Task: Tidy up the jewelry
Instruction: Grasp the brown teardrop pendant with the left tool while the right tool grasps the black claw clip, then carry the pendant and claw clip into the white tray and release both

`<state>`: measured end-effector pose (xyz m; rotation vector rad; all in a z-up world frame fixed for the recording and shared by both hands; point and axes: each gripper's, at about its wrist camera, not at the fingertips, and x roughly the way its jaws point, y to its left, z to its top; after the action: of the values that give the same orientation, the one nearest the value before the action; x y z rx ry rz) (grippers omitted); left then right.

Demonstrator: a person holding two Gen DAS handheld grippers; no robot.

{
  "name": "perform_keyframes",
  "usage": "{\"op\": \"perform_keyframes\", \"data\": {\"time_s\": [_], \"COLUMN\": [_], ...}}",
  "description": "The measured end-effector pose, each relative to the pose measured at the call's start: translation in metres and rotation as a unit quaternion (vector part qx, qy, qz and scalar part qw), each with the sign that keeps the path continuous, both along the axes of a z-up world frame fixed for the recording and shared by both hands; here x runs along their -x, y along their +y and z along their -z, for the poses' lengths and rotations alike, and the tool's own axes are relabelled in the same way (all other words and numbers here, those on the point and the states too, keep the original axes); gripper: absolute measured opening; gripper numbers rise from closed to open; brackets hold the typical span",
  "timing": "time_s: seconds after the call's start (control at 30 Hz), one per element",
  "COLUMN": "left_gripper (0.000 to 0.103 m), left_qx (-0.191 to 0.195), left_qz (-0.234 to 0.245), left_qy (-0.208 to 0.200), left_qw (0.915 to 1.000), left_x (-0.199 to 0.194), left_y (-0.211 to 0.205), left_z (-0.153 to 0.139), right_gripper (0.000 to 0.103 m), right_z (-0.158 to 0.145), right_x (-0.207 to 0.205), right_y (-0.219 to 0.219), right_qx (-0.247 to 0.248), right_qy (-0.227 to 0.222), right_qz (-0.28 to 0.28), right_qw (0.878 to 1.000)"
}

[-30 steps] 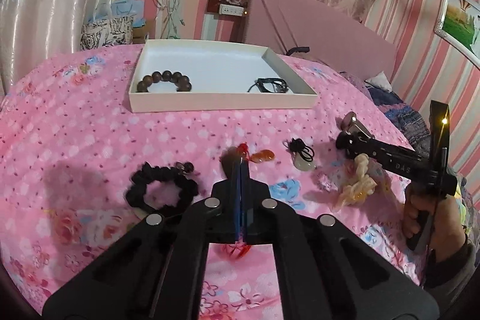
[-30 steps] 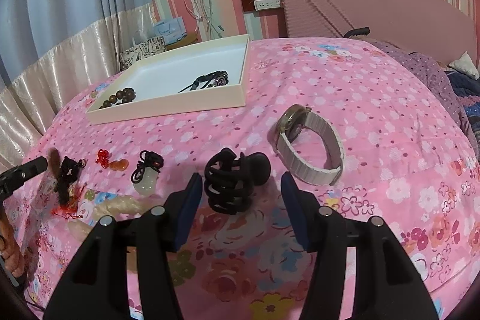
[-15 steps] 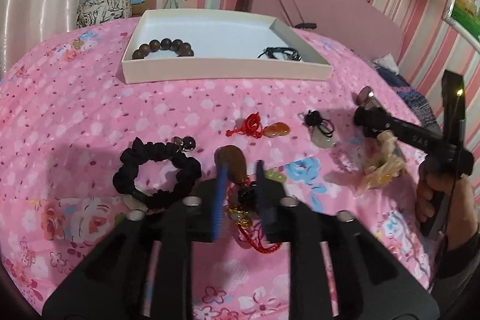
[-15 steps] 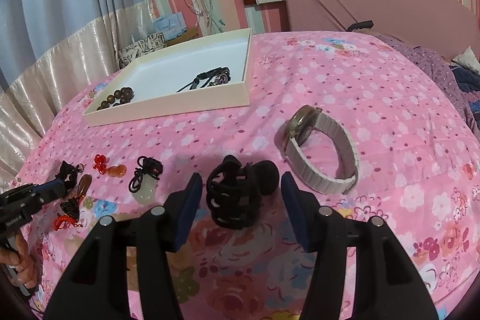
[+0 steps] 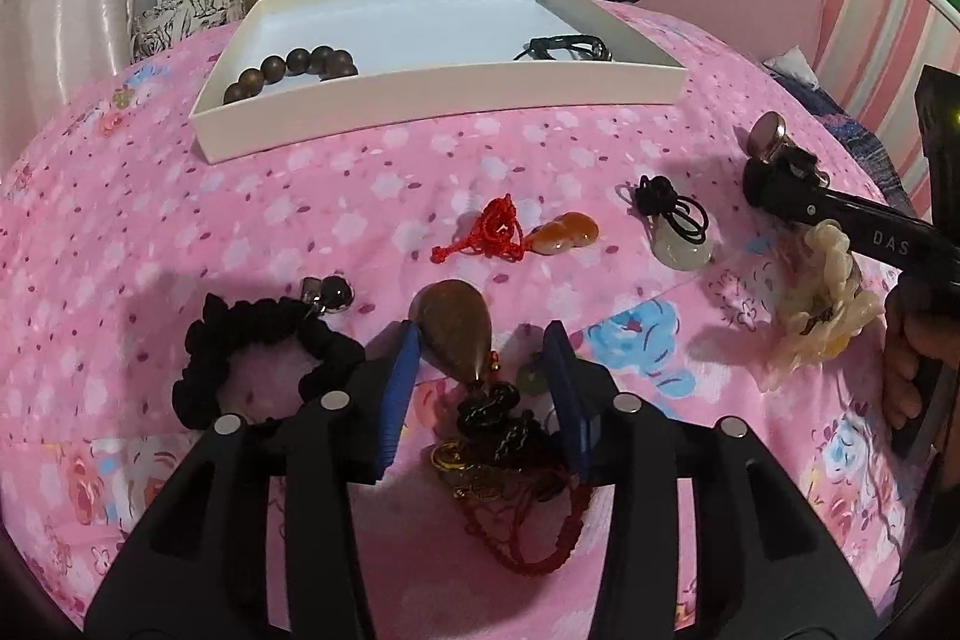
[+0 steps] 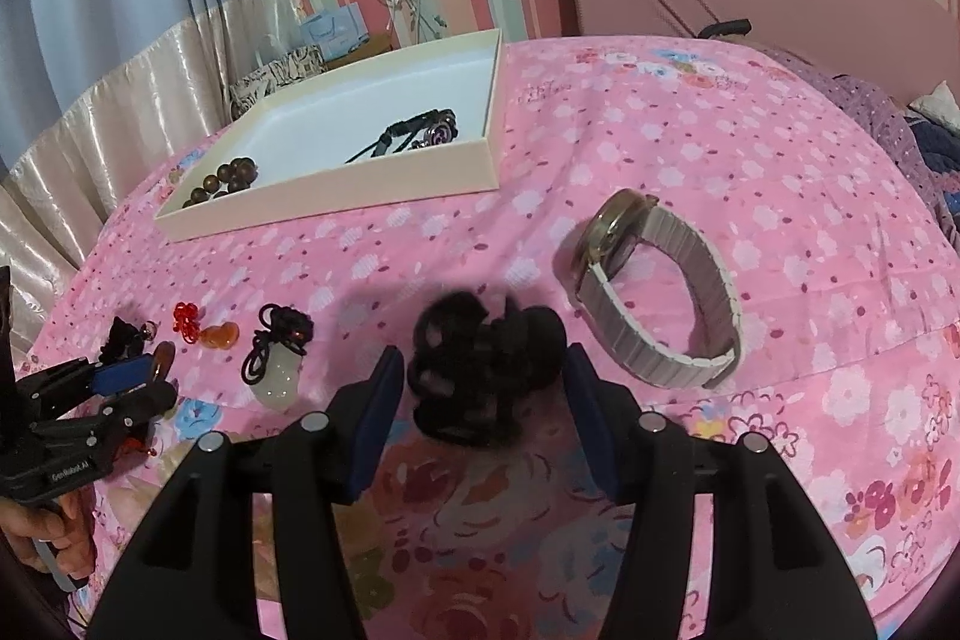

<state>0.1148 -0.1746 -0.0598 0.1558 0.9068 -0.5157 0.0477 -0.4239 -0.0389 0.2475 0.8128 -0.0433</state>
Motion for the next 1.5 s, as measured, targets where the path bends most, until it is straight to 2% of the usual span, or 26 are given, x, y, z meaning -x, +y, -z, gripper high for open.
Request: {"op": "perform_keyframes", "data": {"time_s": [0.03, 0.07, 0.1, 0.13, 0.17, 0.23, 0.33, 0.43, 0.57, 0.93, 1.33, 1.5], "left_gripper": [0.042, 0.036, 0.027, 0.024, 0.023, 0.023, 0.023, 0.023, 0.023, 0.023, 0.023, 0.023], "left_qx": [0.010, 0.014, 0.016, 0.019, 0.022, 0.027, 0.039, 0.054, 0.064, 0.082, 0.090, 0.095], "left_qz": [-0.003, -0.007, -0.014, -0.019, -0.019, -0.020, -0.021, -0.018, -0.018, -0.013, -0.026, -0.030], "left_qy": [0.003, 0.003, 0.002, 0.003, 0.004, 0.006, 0.008, 0.005, -0.021, -0.053, -0.104, -0.116], "left_qw": [0.9999, 0.9999, 0.9998, 0.9996, 0.9996, 0.9994, 0.9990, 0.9984, 0.9976, 0.9952, 0.9901, 0.9882], "left_x": [-0.001, -0.002, -0.004, -0.005, -0.005, -0.005, -0.004, 0.000, 0.008, 0.013, -0.025, -0.048], "left_y": [0.002, 0.004, 0.006, 0.009, 0.009, 0.011, 0.016, 0.021, 0.029, 0.037, 0.033, 0.029], "left_z": [0.000, -0.001, -0.001, 0.000, 0.000, -0.001, -0.001, -0.007, -0.025, -0.064, -0.116, -0.135], "right_gripper": [0.055, 0.054, 0.048, 0.040, 0.040, 0.026, 0.023, 0.022, 0.022, 0.022, 0.022, 0.022], "right_z": [0.000, 0.001, 0.001, 0.001, 0.002, 0.001, -0.003, -0.010, -0.028, -0.070, -0.117, -0.125], "right_x": [-0.001, -0.002, -0.003, -0.004, -0.005, -0.005, -0.002, 0.006, 0.018, 0.032, 0.005, -0.016], "right_y": [0.001, 0.002, 0.002, 0.003, 0.003, 0.003, 0.005, 0.004, 0.002, 0.004, 0.014, 0.015], "right_qx": [0.001, 0.003, 0.004, 0.005, 0.006, 0.007, 0.014, 0.010, 0.001, 0.005, 0.020, 0.021], "right_qy": [0.002, 0.003, 0.004, 0.005, 0.006, 0.004, -0.007, -0.029, -0.064, -0.115, -0.153, -0.158], "right_qz": [-0.001, -0.002, -0.003, -0.003, -0.002, -0.004, -0.006, -0.007, -0.007, -0.010, -0.022, -0.027], "right_qw": [1.000, 1.000, 1.000, 1.000, 1.000, 1.000, 1.000, 0.999, 0.998, 0.993, 0.988, 0.987]}}
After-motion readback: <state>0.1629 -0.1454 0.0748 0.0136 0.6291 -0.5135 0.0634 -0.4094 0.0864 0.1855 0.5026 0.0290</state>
